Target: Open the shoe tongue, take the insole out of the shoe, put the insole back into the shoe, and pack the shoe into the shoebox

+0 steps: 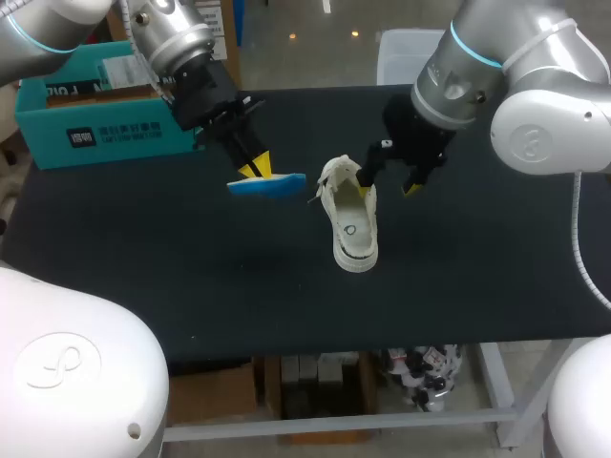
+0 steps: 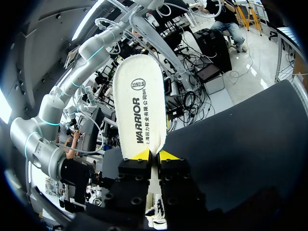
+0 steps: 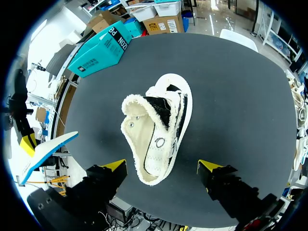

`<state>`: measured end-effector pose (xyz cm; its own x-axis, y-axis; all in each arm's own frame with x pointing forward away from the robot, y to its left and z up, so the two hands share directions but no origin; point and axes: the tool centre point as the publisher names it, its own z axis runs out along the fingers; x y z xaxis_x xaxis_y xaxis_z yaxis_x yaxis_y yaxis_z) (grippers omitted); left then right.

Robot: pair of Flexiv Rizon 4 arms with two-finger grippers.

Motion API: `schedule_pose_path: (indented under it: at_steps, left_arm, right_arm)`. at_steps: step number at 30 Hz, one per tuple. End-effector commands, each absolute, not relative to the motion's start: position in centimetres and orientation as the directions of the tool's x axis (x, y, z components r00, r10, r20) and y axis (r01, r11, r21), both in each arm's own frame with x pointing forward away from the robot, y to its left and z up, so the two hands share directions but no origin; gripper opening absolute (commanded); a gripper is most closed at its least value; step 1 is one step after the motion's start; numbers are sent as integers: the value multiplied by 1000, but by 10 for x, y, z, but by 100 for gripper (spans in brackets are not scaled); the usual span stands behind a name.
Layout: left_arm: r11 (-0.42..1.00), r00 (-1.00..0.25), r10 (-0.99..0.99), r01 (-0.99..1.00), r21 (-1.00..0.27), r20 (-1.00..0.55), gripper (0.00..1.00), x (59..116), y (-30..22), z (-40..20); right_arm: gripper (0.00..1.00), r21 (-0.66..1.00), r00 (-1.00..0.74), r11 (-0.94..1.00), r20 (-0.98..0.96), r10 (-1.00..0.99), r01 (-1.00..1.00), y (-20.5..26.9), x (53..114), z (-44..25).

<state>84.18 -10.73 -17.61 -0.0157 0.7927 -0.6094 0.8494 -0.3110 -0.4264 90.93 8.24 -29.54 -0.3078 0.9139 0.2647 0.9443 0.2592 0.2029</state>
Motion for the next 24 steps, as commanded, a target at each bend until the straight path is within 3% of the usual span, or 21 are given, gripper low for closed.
schedule_pose_path:
  at_steps: [1, 6, 12, 17, 24]
  left_arm:
    - [-306, -1, 801, 858, -412, -598, 0, 830, -127, -177]
    - [-308, 15, 801, 868, -390, -598, 0, 822, -144, -179]
    - [-294, 9, 798, 878, -376, -603, 0, 818, -151, -184]
    - [-309, 37, 793, 884, -349, -608, 0, 814, -157, -189]
    - [-333, 110, 797, 900, -280, -593, 0, 808, -166, -194]
  right_arm:
    - [100, 209, -306, 256, 264, 915, 944, 83, 908, -297]
    - [100, 209, -306, 256, 264, 915, 944, 83, 908, -297]
    - [100, 89, -30, -3, 374, 927, 996, 74, 905, -292]
    - [100, -88, 213, -199, 562, 799, 976, 62, 898, -292]
    - [100, -81, 196, -190, 651, 733, 978, 63, 888, -286]
